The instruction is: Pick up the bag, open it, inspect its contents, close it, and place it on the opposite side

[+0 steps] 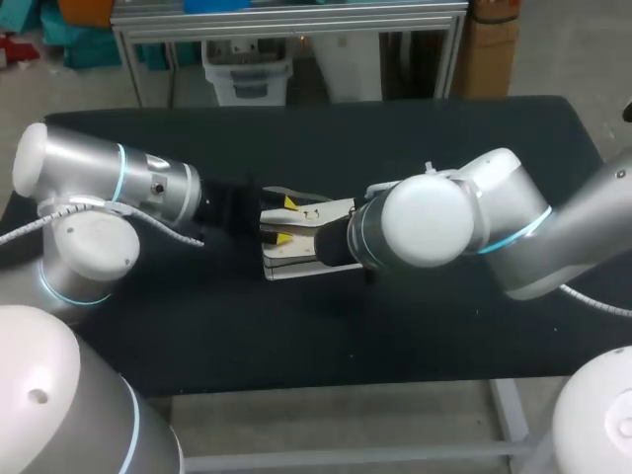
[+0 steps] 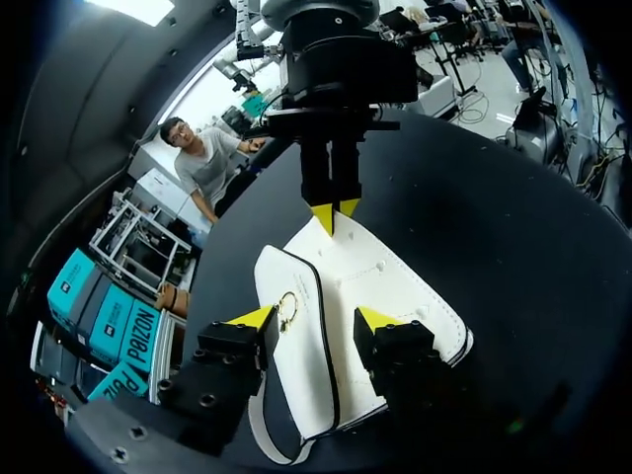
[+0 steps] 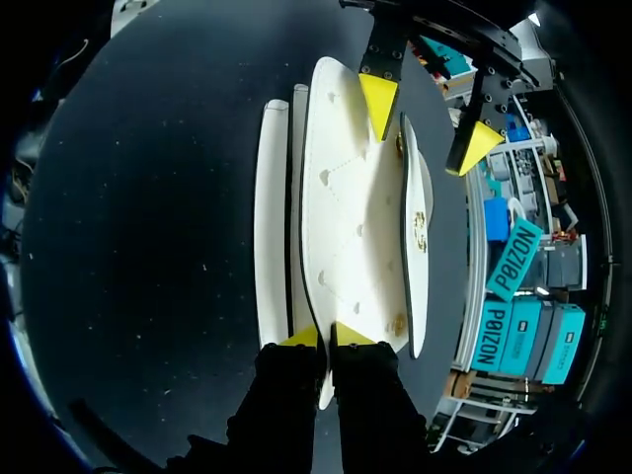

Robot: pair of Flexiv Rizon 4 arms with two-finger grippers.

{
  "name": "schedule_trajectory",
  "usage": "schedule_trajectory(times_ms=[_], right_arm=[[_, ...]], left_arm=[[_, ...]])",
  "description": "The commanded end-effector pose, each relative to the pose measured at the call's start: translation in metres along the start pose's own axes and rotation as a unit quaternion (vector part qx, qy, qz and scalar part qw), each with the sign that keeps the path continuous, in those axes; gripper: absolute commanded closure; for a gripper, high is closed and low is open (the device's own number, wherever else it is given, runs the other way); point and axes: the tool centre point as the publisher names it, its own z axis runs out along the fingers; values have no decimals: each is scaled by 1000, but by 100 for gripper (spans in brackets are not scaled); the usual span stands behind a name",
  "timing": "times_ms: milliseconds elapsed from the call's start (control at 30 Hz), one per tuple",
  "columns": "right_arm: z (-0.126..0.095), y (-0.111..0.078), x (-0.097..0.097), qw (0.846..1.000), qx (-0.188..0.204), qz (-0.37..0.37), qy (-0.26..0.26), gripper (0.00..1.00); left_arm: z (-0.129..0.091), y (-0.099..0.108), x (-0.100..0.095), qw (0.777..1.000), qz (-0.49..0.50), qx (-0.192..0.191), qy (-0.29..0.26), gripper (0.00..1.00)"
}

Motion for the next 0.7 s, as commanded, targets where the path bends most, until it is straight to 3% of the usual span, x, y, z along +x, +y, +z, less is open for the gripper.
schedule_trajectory(times_ms=[33, 300, 400, 500, 533, 567, 600, 633, 700], right_arm=[[2, 0, 1, 1000, 0, 0, -2, 100], [2, 0, 1, 1000, 0, 0, -2, 100], [2, 0, 1, 1000, 0, 0, -2, 100], [2, 0, 1, 1000, 0, 0, -2, 100], [2, 0, 1, 1000, 0, 0, -2, 79], [2, 0, 1, 1000, 0, 0, -2, 62], [2, 0, 1, 1000, 0, 0, -2, 36], [1, 0, 1, 1000, -1, 2, -2, 0], [-1, 0, 0, 1000, -2, 6, -4, 0]], left_arm=[[-16, 1, 1, 1000, 4, 31, -2, 45], [-19, -5, 2, 999, -41, 26, -11, 47], [-20, -5, -2, 997, -72, 8, -20, 47], [-21, -3, -5, 995, -95, 3, -19, 9], [-22, -2, -6, 995, -101, 4, -16, 0], [-22, -2, -7, 994, -108, 0, -16, 0], [-23, -1, -8, 993, -114, -3, -18, 0], [-23, -1, -8, 993, -120, -5, -17, 0], [-24, 0, -9, 991, -130, -9, -17, 0]])
